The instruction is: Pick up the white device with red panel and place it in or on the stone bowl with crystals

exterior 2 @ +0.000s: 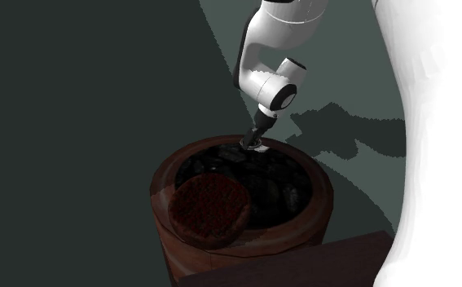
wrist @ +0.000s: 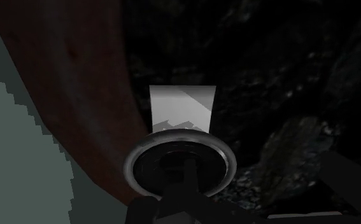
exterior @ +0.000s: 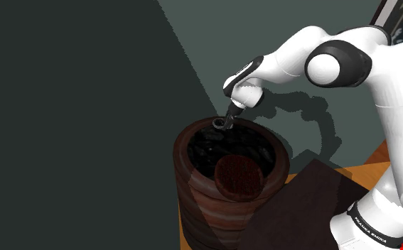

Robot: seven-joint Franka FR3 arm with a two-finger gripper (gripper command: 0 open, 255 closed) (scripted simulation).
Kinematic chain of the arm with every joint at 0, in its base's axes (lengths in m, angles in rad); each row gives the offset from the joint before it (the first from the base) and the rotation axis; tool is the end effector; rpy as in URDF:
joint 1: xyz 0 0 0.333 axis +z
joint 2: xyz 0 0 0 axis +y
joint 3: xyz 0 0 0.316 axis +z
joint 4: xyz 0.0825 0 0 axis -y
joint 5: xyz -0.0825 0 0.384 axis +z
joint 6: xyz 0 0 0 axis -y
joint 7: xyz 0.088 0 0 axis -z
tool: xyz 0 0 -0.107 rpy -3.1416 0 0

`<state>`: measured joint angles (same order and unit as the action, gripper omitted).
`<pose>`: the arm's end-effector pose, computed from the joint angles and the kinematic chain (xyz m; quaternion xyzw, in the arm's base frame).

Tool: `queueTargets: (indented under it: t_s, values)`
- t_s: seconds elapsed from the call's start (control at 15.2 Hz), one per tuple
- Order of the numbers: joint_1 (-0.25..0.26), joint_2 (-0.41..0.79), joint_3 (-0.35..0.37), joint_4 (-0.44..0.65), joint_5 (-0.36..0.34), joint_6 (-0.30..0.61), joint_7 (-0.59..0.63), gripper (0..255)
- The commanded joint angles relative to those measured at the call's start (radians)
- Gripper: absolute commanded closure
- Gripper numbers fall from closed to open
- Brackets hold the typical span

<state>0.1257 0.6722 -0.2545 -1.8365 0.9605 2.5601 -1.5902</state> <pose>0.6413 -0.0855 0.1761 -0.9141 -0.3500 -0.1850 0.0880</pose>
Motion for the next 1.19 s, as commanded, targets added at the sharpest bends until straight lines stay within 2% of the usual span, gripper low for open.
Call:
queueTargets:
  t_s: [0.0, 0.13, 0.2, 0.79, 0.86, 1.12]
  values:
    - [0.000, 0.001, 0.000, 0.001, 0.000, 0.000, 0.000, 0]
    - [0.000, 0.001, 0.000, 0.001, 0.000, 0.000, 0.000, 0]
    - [0.000, 0.001, 0.000, 0.001, 0.000, 0.000, 0.000, 255]
    - [0.000, 0.001, 0.000, 0.001, 0.000, 0.000, 0.000, 255]
    - [0.000, 0.001, 0.000, 0.001, 0.000, 0.000, 0.000, 0]
    - [0.088, 0.040, -0.146, 0.037, -0.156, 0.003, 0.227, 0]
